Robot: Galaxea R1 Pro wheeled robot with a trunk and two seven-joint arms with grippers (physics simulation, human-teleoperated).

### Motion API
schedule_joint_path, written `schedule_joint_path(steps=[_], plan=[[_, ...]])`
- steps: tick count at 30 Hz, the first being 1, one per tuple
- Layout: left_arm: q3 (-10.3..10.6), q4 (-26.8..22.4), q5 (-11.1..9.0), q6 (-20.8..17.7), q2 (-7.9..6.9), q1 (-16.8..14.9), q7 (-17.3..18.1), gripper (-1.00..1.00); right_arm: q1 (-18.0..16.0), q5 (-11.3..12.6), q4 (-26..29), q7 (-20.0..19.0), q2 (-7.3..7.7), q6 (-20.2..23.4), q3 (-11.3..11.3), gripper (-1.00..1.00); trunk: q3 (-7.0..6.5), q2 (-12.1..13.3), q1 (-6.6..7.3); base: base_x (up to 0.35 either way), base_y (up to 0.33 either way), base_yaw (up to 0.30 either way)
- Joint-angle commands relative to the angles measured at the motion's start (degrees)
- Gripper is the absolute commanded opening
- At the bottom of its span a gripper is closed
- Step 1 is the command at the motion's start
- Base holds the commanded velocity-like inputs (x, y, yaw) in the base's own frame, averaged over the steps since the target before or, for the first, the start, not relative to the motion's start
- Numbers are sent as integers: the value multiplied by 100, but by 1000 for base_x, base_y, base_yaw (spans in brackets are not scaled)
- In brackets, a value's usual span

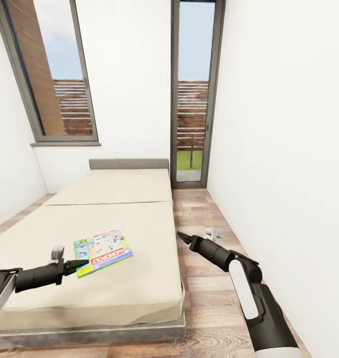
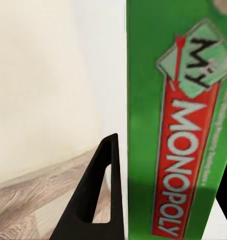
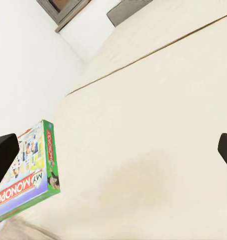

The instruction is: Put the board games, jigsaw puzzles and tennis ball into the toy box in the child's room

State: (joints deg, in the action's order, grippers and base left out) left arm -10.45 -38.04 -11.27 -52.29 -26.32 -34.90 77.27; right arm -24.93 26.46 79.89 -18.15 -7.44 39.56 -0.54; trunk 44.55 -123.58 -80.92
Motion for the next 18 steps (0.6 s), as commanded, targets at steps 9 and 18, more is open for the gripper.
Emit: schedule_joint_path(steps=[9, 18], plan=[[7, -7, 5, -166, -594, -177, 602, -100, -4, -25, 0, 28, -11, -4, 29, 100, -155, 360, 199, 0, 0, 0], [41, -11, 45, -167, -846, -192, 1273, -100, -4, 12, 9, 27, -30, -33, 37, 100, -317, 721, 397, 0, 0, 0]])
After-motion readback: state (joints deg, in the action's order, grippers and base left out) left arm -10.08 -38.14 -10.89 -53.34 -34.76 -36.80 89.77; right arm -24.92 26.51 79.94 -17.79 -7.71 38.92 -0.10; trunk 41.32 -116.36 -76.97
